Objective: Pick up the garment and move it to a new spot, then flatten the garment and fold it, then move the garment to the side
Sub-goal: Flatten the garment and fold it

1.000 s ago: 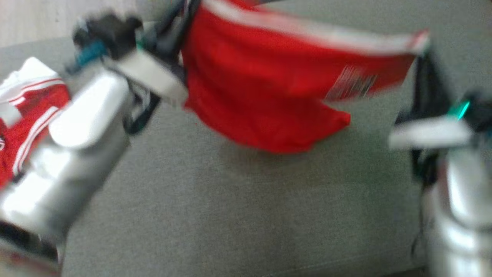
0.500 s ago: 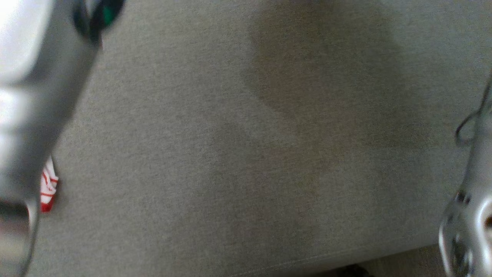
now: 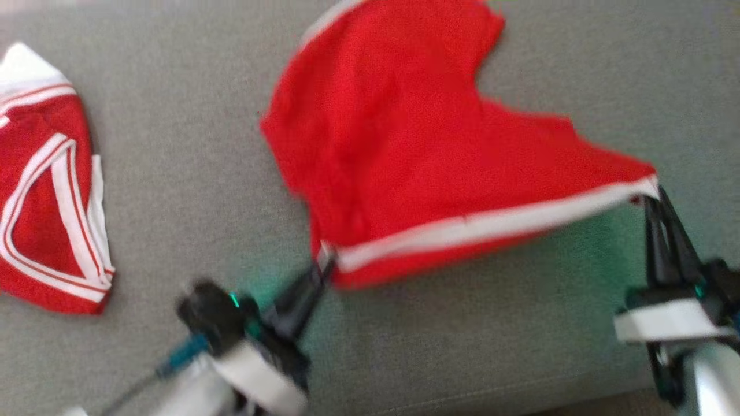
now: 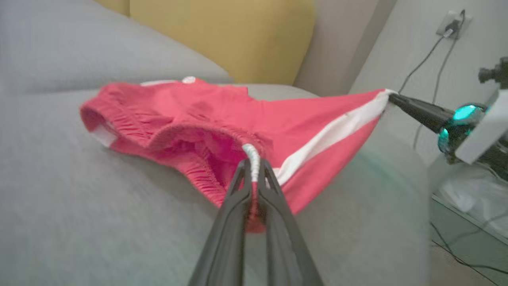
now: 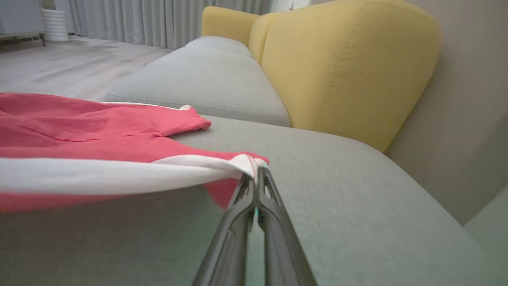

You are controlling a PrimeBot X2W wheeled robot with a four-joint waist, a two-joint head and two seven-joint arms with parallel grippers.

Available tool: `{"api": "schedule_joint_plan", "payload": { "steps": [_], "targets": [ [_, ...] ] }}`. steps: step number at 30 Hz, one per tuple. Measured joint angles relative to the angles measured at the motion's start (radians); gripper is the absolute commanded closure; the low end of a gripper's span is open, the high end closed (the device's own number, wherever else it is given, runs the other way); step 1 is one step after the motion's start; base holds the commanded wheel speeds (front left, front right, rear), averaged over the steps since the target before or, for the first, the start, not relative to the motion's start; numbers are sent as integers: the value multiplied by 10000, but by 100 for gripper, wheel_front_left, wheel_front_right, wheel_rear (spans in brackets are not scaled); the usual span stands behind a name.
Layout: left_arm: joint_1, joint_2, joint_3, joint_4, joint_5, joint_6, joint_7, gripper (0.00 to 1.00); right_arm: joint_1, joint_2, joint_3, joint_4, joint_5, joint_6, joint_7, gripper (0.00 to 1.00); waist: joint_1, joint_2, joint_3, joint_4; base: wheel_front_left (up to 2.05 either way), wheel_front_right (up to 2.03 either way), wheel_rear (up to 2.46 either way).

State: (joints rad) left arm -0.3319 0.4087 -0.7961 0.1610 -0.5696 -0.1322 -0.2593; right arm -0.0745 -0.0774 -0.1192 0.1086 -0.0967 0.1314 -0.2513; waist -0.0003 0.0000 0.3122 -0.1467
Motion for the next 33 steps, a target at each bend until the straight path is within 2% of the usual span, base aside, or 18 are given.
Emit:
{"api": "schedule_joint_plan", "payload": {
  "steps": [3,7,12,15,21,26,33],
  "targets": [
    [1009,-102,-291,-401,48,0,2,100,980,-63,-458,-963,173,0,372,100,-1,0,-350,-26,0,0,0],
    [1256,-286,-123,-947,-86,0,2,100,1711,-96,-794,-2658,165,0,1313,100,-1,0,-604,179,0,0,0],
    [602,-769,-125,-926,-1080,0,2,100,910,-631,-663,-2953,249,0,2531,100,1,0,-567,746,0,0,0],
    [-342,-1183,-153,-391,-1870,0,44,100,-332,-1189,-295,-2209,313,0,3087,100,3,0,-426,1139,0,0,0],
    [-2080,-2004,-121,1290,-3037,0,61,100,-3156,-2499,738,311,706,0,3405,100,6,0,125,1797,0,0,0],
    [-2906,-2604,-222,2326,-3977,0,90,100,-4871,-2847,1611,1937,702,0,3490,100,6,0,643,2216,0,0,0],
    [-4058,-2947,-470,3118,-4857,0,86,100,-6713,-2930,2466,3962,570,0,2987,100,5,0,1327,2585,0,0,0]
  ]
}}
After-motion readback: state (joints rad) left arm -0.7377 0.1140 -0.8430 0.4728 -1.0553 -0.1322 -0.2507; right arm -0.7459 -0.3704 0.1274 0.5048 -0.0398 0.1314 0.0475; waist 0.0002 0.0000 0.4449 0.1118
